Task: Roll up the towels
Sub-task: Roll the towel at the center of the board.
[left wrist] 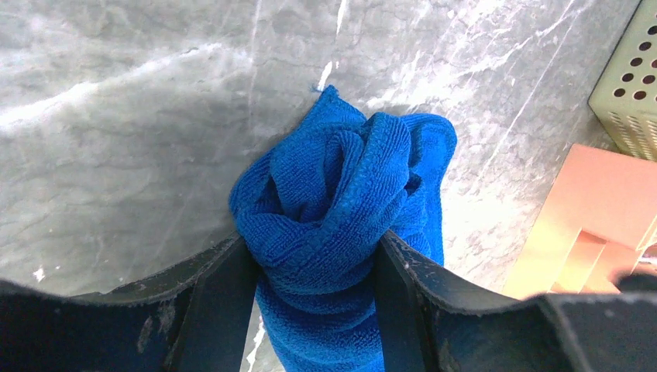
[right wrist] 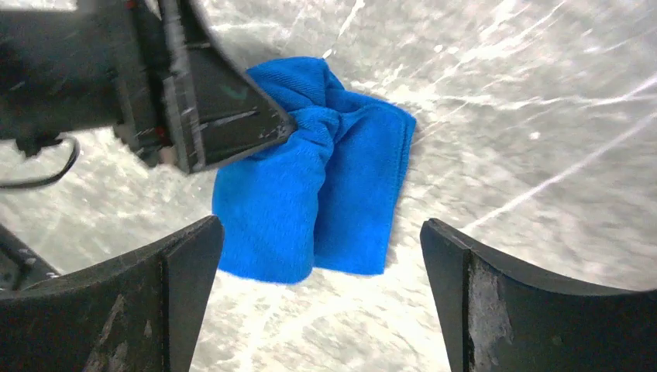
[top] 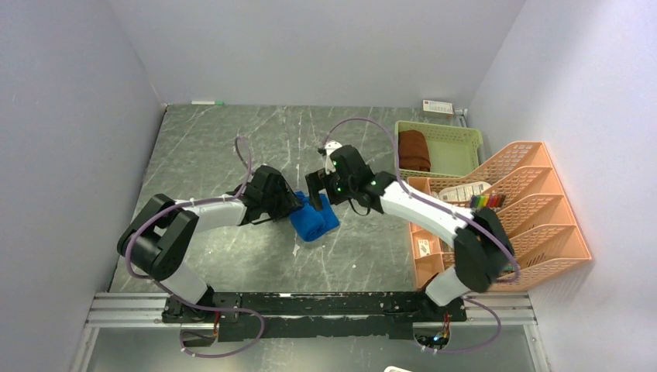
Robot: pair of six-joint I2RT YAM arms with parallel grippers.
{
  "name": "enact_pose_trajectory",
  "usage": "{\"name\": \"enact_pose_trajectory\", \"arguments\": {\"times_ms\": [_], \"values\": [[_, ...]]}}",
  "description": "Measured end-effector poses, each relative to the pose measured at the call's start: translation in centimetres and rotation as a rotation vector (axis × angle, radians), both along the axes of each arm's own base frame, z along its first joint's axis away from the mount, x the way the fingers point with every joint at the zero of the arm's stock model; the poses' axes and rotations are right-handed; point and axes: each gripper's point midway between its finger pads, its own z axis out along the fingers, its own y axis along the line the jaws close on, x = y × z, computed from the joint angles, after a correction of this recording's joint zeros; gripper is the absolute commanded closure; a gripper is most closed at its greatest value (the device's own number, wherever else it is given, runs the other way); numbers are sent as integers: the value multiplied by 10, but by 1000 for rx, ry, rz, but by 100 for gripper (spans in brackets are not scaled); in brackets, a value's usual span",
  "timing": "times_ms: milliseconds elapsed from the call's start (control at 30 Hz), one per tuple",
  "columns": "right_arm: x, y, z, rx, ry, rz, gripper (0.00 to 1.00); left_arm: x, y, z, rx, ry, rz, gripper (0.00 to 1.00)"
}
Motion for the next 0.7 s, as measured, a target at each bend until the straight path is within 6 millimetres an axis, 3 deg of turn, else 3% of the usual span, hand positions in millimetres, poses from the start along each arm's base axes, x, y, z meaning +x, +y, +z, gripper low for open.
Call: {"name": "enact_pose_trajectory", "arguments": {"times_ms": [100,200,300,467,700], "values": [[-13,-6,29,-96,-211,21,0,3,-4,0,6,1,-25,38],[-42,13,40,-163,-331,118,0,6,-9,0,8,4,-52,38],[-61,28,25,-255,-364,196,0,9,-12,-1,9,10,-72,38],[-63,24,-20,-429,-312,204,0,10,-15,-1,1,16,-91,38],[-63,30,-41,-458,-231,147,2,10,-15,-2,-10,24,-97,38]]}}
